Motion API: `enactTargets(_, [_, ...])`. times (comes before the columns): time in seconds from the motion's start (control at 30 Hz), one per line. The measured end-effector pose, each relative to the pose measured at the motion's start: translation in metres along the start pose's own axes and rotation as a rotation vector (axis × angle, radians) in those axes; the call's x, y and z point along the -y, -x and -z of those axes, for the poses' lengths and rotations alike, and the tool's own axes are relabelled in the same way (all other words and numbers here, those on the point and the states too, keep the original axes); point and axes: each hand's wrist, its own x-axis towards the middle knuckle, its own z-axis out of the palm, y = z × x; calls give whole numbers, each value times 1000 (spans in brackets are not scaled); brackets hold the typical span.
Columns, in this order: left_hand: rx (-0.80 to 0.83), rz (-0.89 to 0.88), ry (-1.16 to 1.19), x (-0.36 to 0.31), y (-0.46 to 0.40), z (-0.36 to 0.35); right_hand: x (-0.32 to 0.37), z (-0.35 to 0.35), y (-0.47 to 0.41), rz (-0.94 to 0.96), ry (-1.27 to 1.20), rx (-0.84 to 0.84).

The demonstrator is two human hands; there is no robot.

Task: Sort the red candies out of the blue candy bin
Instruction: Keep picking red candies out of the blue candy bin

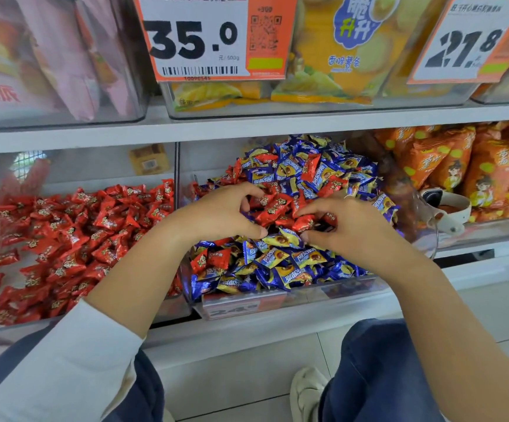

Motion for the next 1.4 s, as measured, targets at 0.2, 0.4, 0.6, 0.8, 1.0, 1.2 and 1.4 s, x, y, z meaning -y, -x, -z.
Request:
enactTargets(0.2, [-171, 11, -49, -5, 0, 0, 4, 2, -1, 7, -59, -230])
enactTargets(0.4, [-201, 4, -316, -14, -7, -28, 5, 12, -2, -132, -264, -303])
enactTargets(0.6, [-272, -176, -365, -22, -6, -40, -3, 20, -4, -187, -280, -460])
enactTargets(0.8, [-337, -199, -145, -16, -9, -30, -8, 18, -6, -131, -312, -328])
enactTargets(1.0, [-321, -116, -18, -10, -6, -9, -4, 6, -7, 61, 145, -199])
enactTargets(1.2, [-351, -28, -89, -10, 3, -2, 1, -9, -14, 0, 449, -187])
enactTargets(1.4, [-303, -54, -170, -5, 0, -2, 4, -1, -17, -31, 20, -347])
